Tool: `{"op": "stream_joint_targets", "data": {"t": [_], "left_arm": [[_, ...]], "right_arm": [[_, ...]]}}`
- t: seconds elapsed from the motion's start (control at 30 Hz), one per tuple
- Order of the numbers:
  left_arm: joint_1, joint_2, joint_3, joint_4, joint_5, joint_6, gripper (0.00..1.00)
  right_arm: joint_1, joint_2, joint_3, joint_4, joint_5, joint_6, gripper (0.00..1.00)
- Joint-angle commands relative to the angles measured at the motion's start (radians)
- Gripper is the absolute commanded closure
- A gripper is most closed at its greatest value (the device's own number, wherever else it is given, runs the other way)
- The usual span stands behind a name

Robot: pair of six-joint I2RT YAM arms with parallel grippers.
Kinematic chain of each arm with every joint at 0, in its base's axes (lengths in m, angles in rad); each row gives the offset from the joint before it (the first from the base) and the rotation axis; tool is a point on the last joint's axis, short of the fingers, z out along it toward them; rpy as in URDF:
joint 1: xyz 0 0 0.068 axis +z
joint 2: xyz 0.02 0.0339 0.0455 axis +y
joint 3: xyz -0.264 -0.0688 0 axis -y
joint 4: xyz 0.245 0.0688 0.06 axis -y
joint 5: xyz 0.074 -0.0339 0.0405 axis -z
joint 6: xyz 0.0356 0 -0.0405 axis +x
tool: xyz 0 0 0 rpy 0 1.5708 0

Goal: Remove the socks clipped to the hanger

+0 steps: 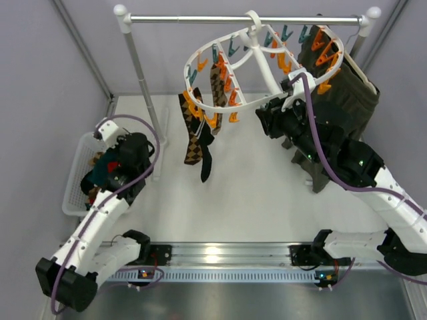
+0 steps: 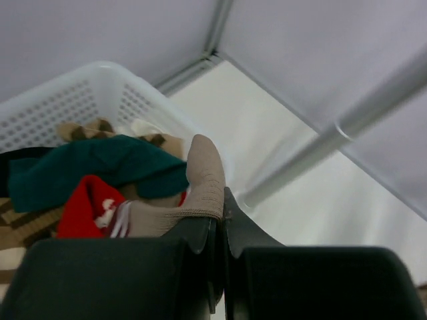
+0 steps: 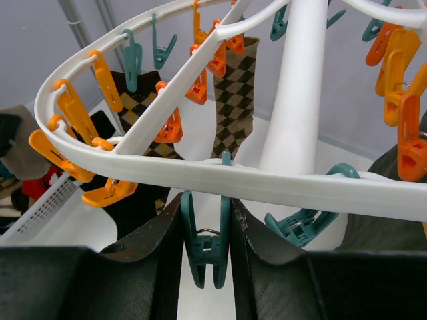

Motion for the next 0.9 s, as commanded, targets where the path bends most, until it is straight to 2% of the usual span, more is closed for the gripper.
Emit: {"op": "stream_joint_targets", "data": {"t": [0.0, 0.1, 0.17, 0.2, 0.23, 0.27, 0.3, 0.37, 0.47, 0.57, 0.7, 0.87], "left_arm": [[0.210, 0.037, 0.081, -0.176, 0.111, -0.104, 1.00], [0.384, 0.092, 0.100, -0.174, 0.193, -0.147, 0.94], [0.447, 0.197, 0.142, -0.176, 0.269, -0.144, 0.94], [0.526, 0.237, 0.159, -0.185, 0.309, -0.145, 0.94], [0.553, 0.268, 0.170, -0.186, 0.349, -0.147, 0.93], [0.571, 0.317, 0.182, -0.185, 0.360, -0.145, 0.87], [0.591, 0.336, 0.187, -0.186, 0.359, -0.141, 0.68], [0.592, 0.366, 0.183, -0.185, 0.345, -0.135, 0.38], [0.592, 0.360, 0.160, -0.185, 0.351, -0.147, 0.02], [0.591, 0.321, 0.163, -0.183, 0.421, -0.122, 0.02], [0.590, 0.223, 0.175, -0.182, 0.631, -0.070, 0.02], [0.588, 0.086, 0.181, -0.180, 0.806, -0.041, 0.02]], "right_arm": [[-0.019, -0.023, -0.012, 0.055, -0.049, -0.019, 0.73], [-0.029, -0.036, -0.035, 0.073, -0.072, -0.025, 0.73], [-0.036, -0.035, -0.040, 0.079, -0.080, -0.025, 0.73], [-0.037, -0.032, -0.038, 0.078, -0.089, -0.027, 0.73], [-0.039, -0.027, -0.038, 0.079, -0.089, -0.030, 0.73], [-0.039, -0.026, -0.037, 0.078, -0.090, -0.031, 0.73], [-0.040, -0.024, -0.038, 0.078, -0.089, -0.034, 0.73], [-0.043, -0.027, -0.044, 0.081, -0.092, -0.036, 0.73], [-0.049, -0.033, -0.063, 0.096, -0.104, -0.033, 0.73], [-0.057, -0.035, -0.078, 0.102, -0.118, -0.030, 0.73], [-0.063, -0.047, -0.099, 0.115, -0.127, -0.030, 0.73], [-0.071, -0.069, -0.116, 0.124, -0.149, -0.027, 0.73]]}}
